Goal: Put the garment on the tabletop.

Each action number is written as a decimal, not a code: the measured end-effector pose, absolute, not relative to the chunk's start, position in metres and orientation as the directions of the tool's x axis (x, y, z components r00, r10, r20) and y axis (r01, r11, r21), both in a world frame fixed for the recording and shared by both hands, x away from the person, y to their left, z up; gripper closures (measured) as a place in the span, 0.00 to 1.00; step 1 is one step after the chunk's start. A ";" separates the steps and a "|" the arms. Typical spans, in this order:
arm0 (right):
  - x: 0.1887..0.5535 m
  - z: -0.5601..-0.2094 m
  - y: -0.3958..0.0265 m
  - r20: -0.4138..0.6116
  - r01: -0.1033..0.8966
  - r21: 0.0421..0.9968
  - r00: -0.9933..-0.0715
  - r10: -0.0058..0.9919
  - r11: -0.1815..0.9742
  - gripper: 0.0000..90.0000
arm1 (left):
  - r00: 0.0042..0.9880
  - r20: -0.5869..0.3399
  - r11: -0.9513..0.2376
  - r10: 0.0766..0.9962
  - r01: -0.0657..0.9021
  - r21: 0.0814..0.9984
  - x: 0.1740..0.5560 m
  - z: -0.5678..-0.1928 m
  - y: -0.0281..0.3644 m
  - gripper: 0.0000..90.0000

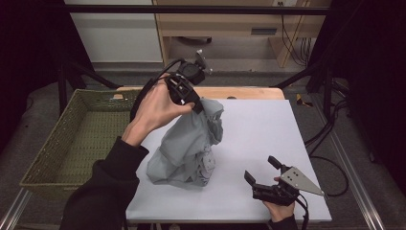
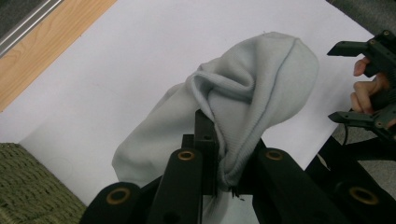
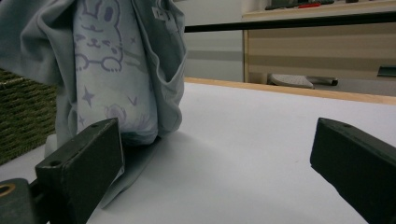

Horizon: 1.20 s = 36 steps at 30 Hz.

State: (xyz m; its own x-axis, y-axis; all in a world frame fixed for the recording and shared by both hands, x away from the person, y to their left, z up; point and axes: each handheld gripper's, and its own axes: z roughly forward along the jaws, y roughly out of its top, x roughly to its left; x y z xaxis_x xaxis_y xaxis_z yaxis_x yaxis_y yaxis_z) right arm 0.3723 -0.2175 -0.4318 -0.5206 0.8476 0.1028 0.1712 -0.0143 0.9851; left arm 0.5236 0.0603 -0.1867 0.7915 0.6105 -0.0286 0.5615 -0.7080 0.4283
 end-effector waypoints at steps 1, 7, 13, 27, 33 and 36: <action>0.372 -0.432 -0.217 0.103 0.171 0.985 -0.521 0.848 -0.014 0.03 | 0.792 -0.029 -0.708 0.610 0.562 0.428 0.524 -0.187 0.060 0.92; 0.373 -0.433 -0.217 0.107 0.169 0.985 -0.521 0.847 -0.020 0.03 | 0.791 -0.053 -0.700 0.610 0.569 0.432 0.526 -0.209 0.058 0.92; 0.373 -0.433 -0.218 0.103 0.173 0.985 -0.520 0.848 -0.014 0.02 | 0.805 -0.060 -0.708 0.590 0.552 0.440 0.525 -0.223 0.055 0.92; 0.373 -0.433 -0.217 0.110 0.176 0.984 -0.517 0.849 -0.021 0.02 | 0.833 -0.096 -0.725 0.544 0.525 0.445 0.521 -0.272 0.049 0.92; 0.374 -0.434 -0.217 0.099 0.171 0.985 -0.520 0.848 -0.010 0.02 | 0.845 -0.122 -0.722 0.521 0.512 0.466 0.516 -0.290 0.048 0.92; 0.374 -0.434 -0.217 0.097 0.169 0.986 -0.522 0.847 -0.009 0.02 | 0.850 -0.125 -0.730 0.511 0.506 0.459 0.514 -0.304 0.046 0.91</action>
State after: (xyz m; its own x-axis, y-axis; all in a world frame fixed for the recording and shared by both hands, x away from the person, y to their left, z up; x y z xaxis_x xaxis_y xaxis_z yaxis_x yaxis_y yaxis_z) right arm 0.3738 -0.2168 -0.4343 -0.5220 0.8474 0.0973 0.1694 -0.0088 0.9855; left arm 0.5141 0.0458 -0.3043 0.8503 0.5113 -0.1246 0.5063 -0.7303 0.4586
